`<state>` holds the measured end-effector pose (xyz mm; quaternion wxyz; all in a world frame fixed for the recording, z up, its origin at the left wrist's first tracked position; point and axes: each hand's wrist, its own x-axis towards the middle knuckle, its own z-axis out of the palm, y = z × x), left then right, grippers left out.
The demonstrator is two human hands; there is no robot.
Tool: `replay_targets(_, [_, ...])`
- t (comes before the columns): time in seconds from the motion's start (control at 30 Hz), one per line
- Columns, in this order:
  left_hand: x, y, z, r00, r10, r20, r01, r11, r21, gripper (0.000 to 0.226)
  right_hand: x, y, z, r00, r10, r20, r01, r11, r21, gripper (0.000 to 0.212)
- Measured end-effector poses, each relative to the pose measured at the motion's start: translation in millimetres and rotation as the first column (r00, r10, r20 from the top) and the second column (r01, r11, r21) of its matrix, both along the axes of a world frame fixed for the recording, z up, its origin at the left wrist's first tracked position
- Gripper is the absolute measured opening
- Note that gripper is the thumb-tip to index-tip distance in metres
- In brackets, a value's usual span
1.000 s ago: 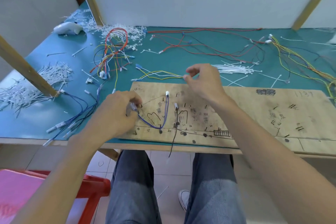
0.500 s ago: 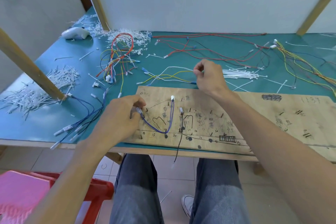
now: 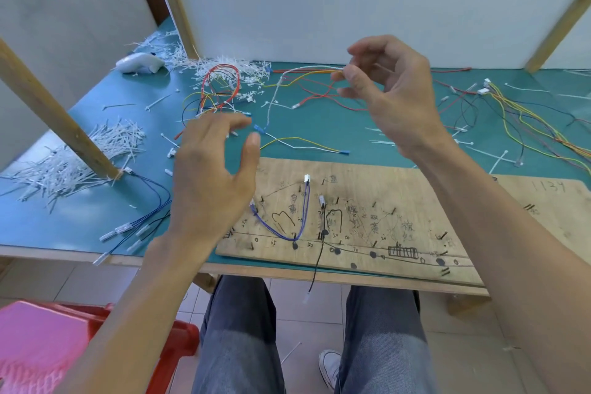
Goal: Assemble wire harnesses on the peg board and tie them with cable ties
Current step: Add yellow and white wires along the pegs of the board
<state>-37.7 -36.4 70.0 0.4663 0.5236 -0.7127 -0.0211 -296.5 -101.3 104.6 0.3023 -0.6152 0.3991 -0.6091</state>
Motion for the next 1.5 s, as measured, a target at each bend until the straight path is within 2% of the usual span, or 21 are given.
replay_targets(0.1, [-14,-11,30,0.991,0.017,0.135,-0.001,0.994,-0.113,0.037,6,20,16,0.993,0.095,0.071,-0.094,0.995,-0.013,0.027])
replay_targets(0.17, [-25,-15,42,0.978,-0.014,0.206,0.017,1.000,-0.014,0.035,11,32,23,0.983,0.138,0.118,-0.136,0.990,-0.020,0.031])
replay_targets(0.2, [-30,-14,45,0.985,-0.063,0.161,0.051,0.996,0.076,0.027,14,38,25,0.978,0.153,0.143,-0.151,0.988,-0.022,0.032])
replay_targets(0.27, [-37,-6,43,0.976,-0.193,-0.099,0.214,0.938,0.274,0.017,18,49,27,0.969,0.159,0.187,-0.161,0.987,-0.005,0.034])
replay_targets(0.3, [-39,0,39,0.948,-0.227,-0.223,0.293,0.897,0.331,0.020,20,54,27,0.969,0.146,0.200,-0.151,0.988,0.013,0.034])
replay_targets(0.4, [-41,21,30,0.853,-0.267,-0.447,0.462,0.786,0.411,0.025,24,66,22,0.979,0.080,0.190,-0.094,0.993,0.070,0.031])
replay_targets(0.47, [-40,36,25,0.783,-0.233,-0.577,0.534,0.727,0.432,0.028,26,72,18,0.973,0.099,0.208,-0.123,0.987,0.106,0.028])
replay_targets(0.57, [-31,53,15,0.680,-0.158,-0.716,0.634,0.616,0.467,0.028,24,82,14,0.929,0.243,0.278,-0.294,0.943,0.159,0.025])
replay_targets(0.7, [-16,71,1,0.419,-0.065,-0.906,0.871,0.310,0.381,0.017,20,92,3,0.834,0.457,0.309,-0.532,0.815,0.231,0.018])
replay_targets(0.77, [-12,79,-5,0.380,-0.064,-0.923,0.906,0.226,0.358,0.017,21,95,-4,0.853,0.454,0.257,-0.515,0.813,0.271,0.012])
replay_targets(0.83, [-8,89,-15,0.397,-0.134,-0.908,0.900,0.250,0.357,0.023,24,96,-10,0.883,0.424,0.202,-0.468,0.833,0.296,0.007])
replay_targets(0.9, [-6,97,-22,0.450,-0.202,-0.870,0.863,0.350,0.365,0.012,27,95,-15,0.902,0.398,0.167,-0.431,0.844,0.318,0.006])
replay_targets(0.93, [-4,99,-25,0.471,-0.212,-0.856,0.845,0.387,0.369,0.015,29,94,-17,0.914,0.380,0.142,-0.406,0.851,0.334,0.007])
replay_targets(0.97, [-3,99,-28,0.476,-0.207,-0.855,0.841,0.390,0.375,0.032,30,92,-19,0.927,0.360,0.106,-0.374,0.858,0.354,0.009])
replay_targets(1.03, [-2,97,-32,0.445,-0.127,-0.887,0.866,0.311,0.390,0.062,33,85,-24,0.947,0.322,0.017,-0.301,0.863,0.405,0.015])
replay_targets(1.07, [-3,97,-35,0.492,-0.110,-0.863,0.840,0.322,0.437,0.065,34,81,-28,0.952,0.305,-0.026,-0.264,0.862,0.432,0.016])
replay_targets(1.13, [-8,102,-46,0.666,-0.128,-0.735,0.693,0.471,0.546,0.052,37,72,-34,0.951,0.283,-0.120,-0.196,0.858,0.475,0.017])
replay_targets(1.17, [-11,105,-51,0.714,-0.104,-0.693,0.629,0.530,0.568,0.043,39,67,-38,0.946,0.277,-0.167,-0.164,0.857,0.489,0.017])
replay_targets(1.27, [-18,109,-68,0.737,0.041,-0.675,0.502,0.636,0.587,0.024,39,51,-49,0.927,0.255,-0.276,-0.080,0.852,0.517,0.019])
replay_targets(1.4, [-32,101,-77,0.787,0.082,-0.612,0.396,0.694,0.602,0.020,42,33,-68,0.863,0.246,-0.441,0.004,0.870,0.492,0.015])
replay_targets(1.5, [-40,90,-80,0.821,0.069,-0.567,0.388,0.662,0.642,0.014,49,22,-80,0.801,0.159,-0.577,0.111,0.908,0.405,0.017])
